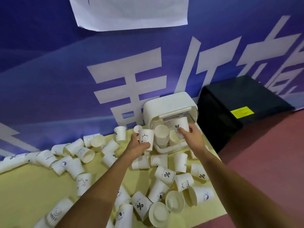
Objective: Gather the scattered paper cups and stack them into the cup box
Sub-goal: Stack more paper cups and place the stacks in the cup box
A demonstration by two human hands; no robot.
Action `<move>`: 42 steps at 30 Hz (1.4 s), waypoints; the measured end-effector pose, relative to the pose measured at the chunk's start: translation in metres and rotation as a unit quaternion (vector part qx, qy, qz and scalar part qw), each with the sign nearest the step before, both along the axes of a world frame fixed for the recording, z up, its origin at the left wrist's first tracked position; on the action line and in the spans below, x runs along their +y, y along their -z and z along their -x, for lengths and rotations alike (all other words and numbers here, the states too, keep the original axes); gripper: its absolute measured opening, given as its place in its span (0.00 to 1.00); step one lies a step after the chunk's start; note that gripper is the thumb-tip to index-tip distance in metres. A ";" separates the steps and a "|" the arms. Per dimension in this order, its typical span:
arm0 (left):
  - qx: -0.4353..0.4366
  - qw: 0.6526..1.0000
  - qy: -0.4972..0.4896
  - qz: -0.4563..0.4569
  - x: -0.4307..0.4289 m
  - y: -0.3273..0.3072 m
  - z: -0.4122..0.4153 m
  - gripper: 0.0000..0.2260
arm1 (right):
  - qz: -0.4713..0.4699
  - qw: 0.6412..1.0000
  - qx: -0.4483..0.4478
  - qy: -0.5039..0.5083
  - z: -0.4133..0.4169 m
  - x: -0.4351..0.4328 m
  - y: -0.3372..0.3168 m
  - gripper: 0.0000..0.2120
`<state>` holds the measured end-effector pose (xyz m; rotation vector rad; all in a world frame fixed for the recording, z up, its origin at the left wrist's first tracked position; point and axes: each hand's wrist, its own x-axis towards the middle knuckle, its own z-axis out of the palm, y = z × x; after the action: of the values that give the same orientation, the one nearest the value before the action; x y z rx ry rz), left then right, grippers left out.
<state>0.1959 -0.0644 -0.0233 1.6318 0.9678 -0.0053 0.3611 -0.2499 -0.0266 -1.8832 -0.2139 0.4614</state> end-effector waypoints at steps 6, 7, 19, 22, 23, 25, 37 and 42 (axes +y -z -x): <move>0.006 1.000 -0.014 -0.015 -0.010 0.009 -0.006 0.35 | 0.033 0.999 -0.017 -0.008 -0.013 0.002 0.024 0.29; 0.008 1.000 -0.017 -0.018 -0.011 0.011 -0.007 0.35 | 0.043 0.999 -0.027 -0.018 -0.017 0.004 0.028 0.30; -0.015 0.998 -0.054 -0.021 -0.023 0.027 -0.016 0.29 | 0.124 0.987 -0.056 -0.079 -0.024 0.020 0.061 0.33; -0.022 0.998 -0.052 -0.018 -0.022 0.025 -0.013 0.28 | 0.138 0.985 -0.075 -0.067 -0.018 0.018 0.061 0.42; -0.028 0.998 -0.050 -0.017 -0.022 0.022 -0.012 0.28 | 0.130 0.986 -0.086 -0.057 -0.014 0.016 0.057 0.41; -0.043 0.998 -0.047 -0.010 -0.021 0.018 -0.010 0.29 | 0.073 0.988 -0.135 -0.035 -0.003 0.016 0.044 0.30; -0.096 0.995 0.033 0.001 -0.021 -0.001 -0.004 0.34 | -0.024 0.987 -0.014 -0.161 0.038 0.048 0.004 0.35; -0.040 0.998 0.042 -0.010 -0.015 0.005 0.008 0.31 | -0.077 0.992 -0.092 0.036 0.029 0.029 -0.008 0.35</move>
<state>0.1879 -0.0798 -0.0287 1.6781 0.8408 0.0119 0.3321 -0.2214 -0.0184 -1.7759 -0.2943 0.2156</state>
